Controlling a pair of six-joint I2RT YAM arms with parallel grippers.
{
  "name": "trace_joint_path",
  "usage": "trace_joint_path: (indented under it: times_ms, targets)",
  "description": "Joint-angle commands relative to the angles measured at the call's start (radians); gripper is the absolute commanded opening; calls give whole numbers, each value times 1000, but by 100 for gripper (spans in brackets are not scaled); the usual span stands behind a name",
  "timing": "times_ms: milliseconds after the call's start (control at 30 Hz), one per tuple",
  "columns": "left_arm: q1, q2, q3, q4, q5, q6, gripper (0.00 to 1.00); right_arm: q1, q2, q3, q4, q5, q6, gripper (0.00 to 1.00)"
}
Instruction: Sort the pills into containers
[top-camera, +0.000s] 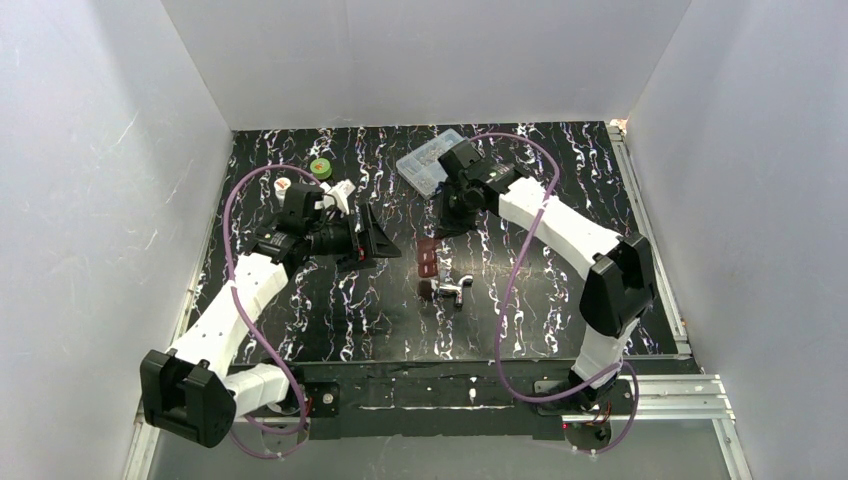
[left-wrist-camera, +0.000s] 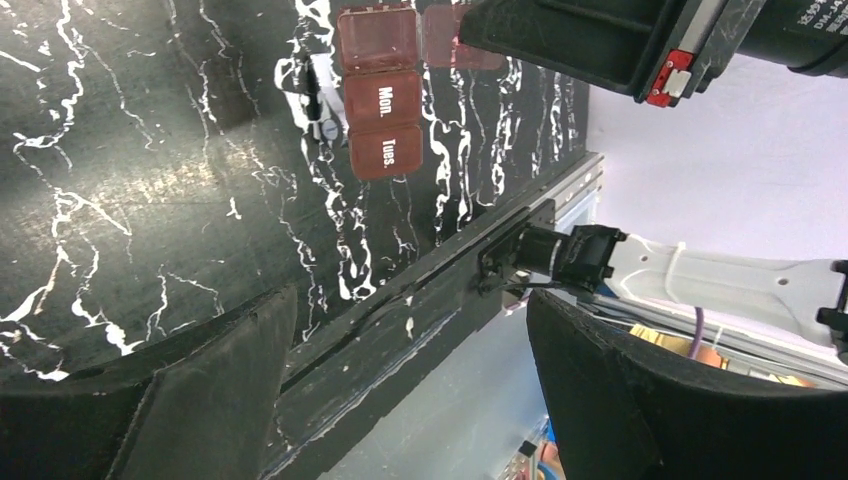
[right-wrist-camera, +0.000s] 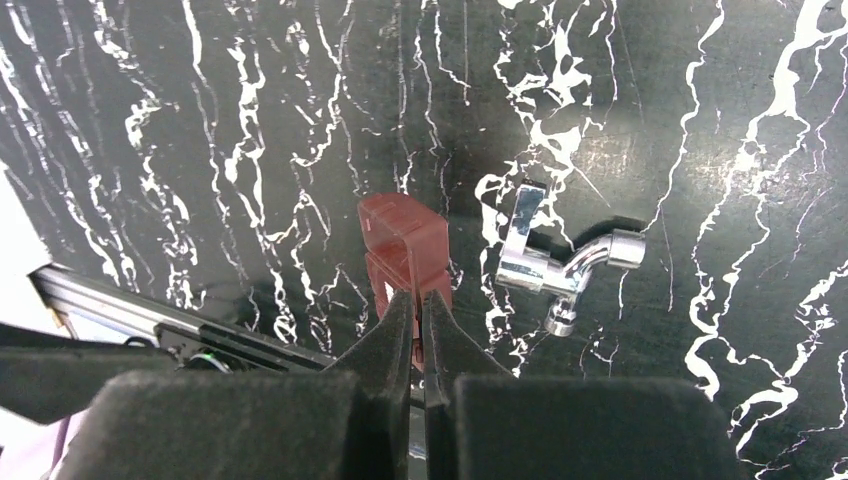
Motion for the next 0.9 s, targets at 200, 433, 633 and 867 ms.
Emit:
trace_joint_path:
  times_ms: [200, 433, 633, 867]
  targets:
    - [-6, -3, -14, -46, -41, 51, 83, -15, 118, -28, 144, -58, 12, 1]
    - [-7, -2, -35, -35, -43, 45, 83, -38, 175, -193, 362, -202, 99, 1]
    - [-7, -3, -34, -35, -61, 44, 84, -37, 144, -207, 337, -160, 103, 36]
    - [-7, -3, -11, -46, -101, 46, 84, -37, 109, -194, 289, -119, 92, 52]
